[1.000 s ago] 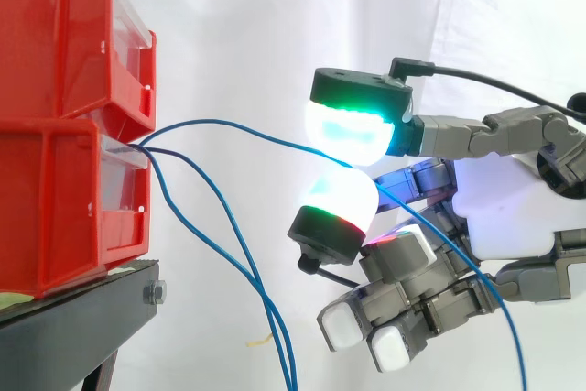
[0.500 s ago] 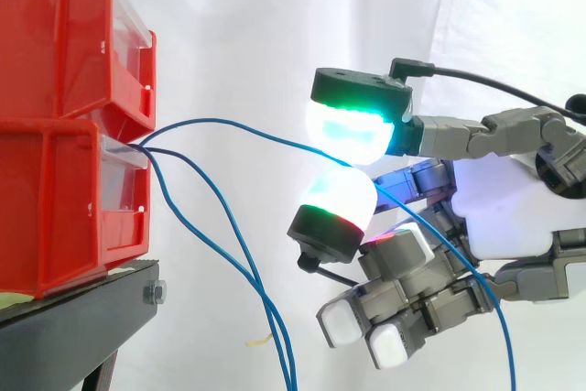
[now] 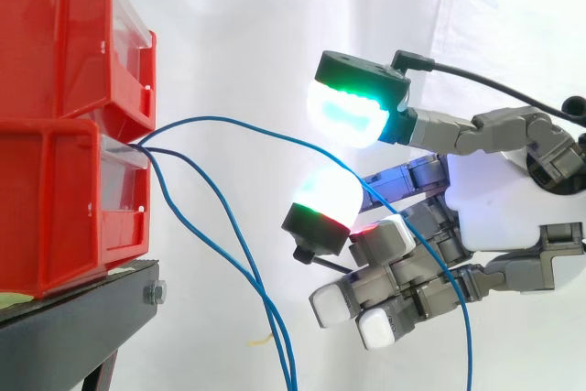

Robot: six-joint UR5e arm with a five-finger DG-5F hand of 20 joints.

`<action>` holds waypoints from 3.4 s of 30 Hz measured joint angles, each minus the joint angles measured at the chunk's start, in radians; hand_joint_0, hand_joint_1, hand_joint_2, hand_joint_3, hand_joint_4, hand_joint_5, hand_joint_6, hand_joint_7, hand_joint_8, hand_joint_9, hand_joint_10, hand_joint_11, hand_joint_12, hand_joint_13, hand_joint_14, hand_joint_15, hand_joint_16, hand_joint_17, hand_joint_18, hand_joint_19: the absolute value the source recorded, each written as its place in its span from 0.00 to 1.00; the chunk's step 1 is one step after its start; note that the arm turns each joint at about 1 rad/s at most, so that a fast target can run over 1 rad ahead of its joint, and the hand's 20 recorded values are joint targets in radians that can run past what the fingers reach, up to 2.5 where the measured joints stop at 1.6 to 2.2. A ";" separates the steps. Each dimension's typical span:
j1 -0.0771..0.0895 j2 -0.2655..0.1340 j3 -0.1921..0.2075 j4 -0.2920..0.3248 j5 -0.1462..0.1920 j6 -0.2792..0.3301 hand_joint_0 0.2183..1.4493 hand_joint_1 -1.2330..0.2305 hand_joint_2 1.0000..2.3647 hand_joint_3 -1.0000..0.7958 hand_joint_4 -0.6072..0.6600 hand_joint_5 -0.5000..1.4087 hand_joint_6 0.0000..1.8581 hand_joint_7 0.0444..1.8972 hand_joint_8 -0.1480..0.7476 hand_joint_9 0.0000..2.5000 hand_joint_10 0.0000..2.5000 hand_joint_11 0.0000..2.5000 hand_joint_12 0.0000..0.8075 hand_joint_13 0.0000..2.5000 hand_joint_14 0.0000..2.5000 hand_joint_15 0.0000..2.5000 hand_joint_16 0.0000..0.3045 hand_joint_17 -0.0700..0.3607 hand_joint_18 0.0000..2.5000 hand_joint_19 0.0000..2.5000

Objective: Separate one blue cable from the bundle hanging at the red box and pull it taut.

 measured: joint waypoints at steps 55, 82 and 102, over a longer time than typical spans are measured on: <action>-0.001 0.001 0.000 -0.005 0.041 -0.037 0.28 0.45 0.00 0.31 0.65 0.16 0.43 0.51 0.57 0.29 0.45 0.50 0.45 0.31 0.78 0.48 0.11 0.34 0.46 0.77; -0.002 0.045 0.052 -0.166 0.041 -0.024 0.31 0.41 0.01 0.40 0.64 0.16 0.46 0.57 0.56 0.30 0.44 0.51 0.45 0.33 0.74 0.50 0.11 0.33 0.47 0.77; -0.006 0.044 0.057 -0.169 0.054 -0.027 0.32 0.53 0.01 0.36 0.65 0.16 0.48 0.59 0.56 0.31 0.45 0.52 0.45 0.34 0.73 0.51 0.11 0.34 0.47 0.77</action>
